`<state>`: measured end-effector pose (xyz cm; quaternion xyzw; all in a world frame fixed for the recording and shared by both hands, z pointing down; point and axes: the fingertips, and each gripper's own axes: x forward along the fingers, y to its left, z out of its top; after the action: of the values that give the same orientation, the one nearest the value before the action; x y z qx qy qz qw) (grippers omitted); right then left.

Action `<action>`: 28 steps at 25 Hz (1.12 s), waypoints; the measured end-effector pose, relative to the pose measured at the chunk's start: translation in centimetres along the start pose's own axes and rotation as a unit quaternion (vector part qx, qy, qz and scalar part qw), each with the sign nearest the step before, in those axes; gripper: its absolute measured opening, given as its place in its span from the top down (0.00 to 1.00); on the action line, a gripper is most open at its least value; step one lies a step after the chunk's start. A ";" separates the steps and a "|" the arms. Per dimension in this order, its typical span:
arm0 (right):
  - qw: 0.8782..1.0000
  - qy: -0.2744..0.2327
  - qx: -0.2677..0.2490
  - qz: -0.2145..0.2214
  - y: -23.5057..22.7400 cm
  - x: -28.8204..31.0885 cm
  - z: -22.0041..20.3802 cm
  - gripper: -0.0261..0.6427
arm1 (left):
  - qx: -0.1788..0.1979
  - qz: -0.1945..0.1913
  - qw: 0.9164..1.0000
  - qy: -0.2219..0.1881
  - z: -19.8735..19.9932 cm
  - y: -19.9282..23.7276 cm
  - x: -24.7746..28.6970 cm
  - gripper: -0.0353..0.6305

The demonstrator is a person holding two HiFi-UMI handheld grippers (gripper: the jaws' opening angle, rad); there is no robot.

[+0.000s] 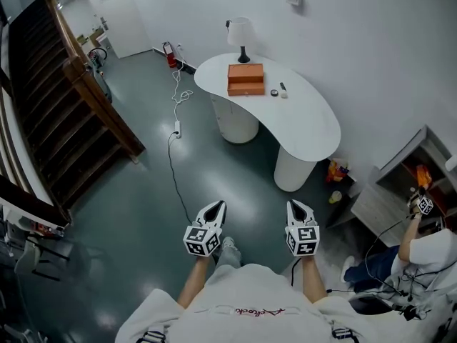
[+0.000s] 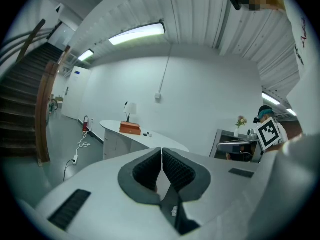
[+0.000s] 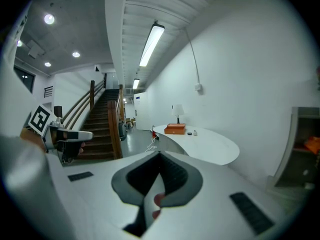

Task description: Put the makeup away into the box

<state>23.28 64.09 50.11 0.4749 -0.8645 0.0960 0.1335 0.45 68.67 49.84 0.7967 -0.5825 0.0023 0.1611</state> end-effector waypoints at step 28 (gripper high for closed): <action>1.000 0.026 -0.008 -0.002 -1.1 23.9 7.3 0.93 | -0.026 -0.004 1.000 0.009 6.1 17.7 16.7 0.92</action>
<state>10.90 42.33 50.96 0.4733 -0.8604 0.1012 0.1596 -11.78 46.84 51.71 0.7949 -0.5773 -0.0063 0.1867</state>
